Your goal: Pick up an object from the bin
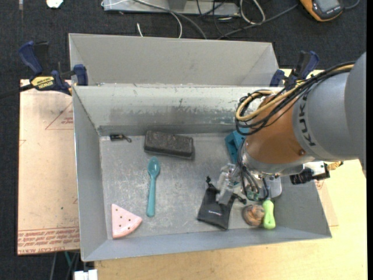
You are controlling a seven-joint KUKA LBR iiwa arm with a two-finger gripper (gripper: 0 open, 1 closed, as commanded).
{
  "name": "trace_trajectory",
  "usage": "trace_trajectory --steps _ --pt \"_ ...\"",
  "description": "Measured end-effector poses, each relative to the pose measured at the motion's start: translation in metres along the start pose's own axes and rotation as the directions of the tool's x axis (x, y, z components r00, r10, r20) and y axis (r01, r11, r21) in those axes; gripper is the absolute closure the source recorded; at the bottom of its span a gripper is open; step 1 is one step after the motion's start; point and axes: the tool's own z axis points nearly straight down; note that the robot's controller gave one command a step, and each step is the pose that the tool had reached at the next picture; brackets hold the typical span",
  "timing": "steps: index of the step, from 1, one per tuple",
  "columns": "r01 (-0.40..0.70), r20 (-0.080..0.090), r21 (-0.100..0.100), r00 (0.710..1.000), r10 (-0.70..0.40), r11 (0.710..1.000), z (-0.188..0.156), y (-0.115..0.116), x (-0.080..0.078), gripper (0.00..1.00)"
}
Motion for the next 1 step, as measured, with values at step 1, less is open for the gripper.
trace_trajectory --steps 1 --pt "0.000 0.000 0.000 1.000 0.000 1.000 0.0000 0.0000 0.0000 1.00"
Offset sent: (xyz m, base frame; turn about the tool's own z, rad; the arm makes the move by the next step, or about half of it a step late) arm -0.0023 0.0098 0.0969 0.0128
